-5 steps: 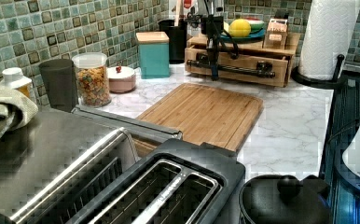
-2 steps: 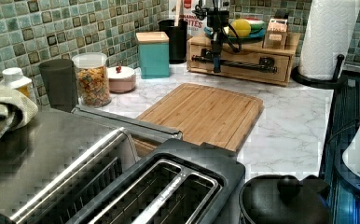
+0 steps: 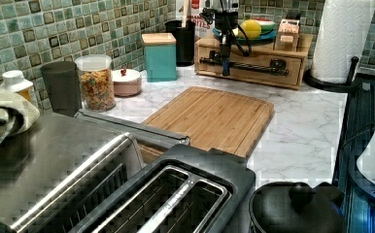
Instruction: Close the drawer.
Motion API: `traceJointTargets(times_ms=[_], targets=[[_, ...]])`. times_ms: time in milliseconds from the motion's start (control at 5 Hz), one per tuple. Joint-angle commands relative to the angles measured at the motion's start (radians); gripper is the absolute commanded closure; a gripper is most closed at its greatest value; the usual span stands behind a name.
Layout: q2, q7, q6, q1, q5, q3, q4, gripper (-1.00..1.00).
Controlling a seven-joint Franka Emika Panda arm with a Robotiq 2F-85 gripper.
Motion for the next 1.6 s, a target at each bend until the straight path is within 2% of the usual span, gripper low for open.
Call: traceJointTargets(times_ms=[200, 1600], targets=[[-0.061, 0.068, 0.134, -0.109, -0.054, -0.168, 0.121, 1.00], [-0.056, 0.054, 0.134, -0.073, -0.033, -0.207, 0.122, 1.00]])
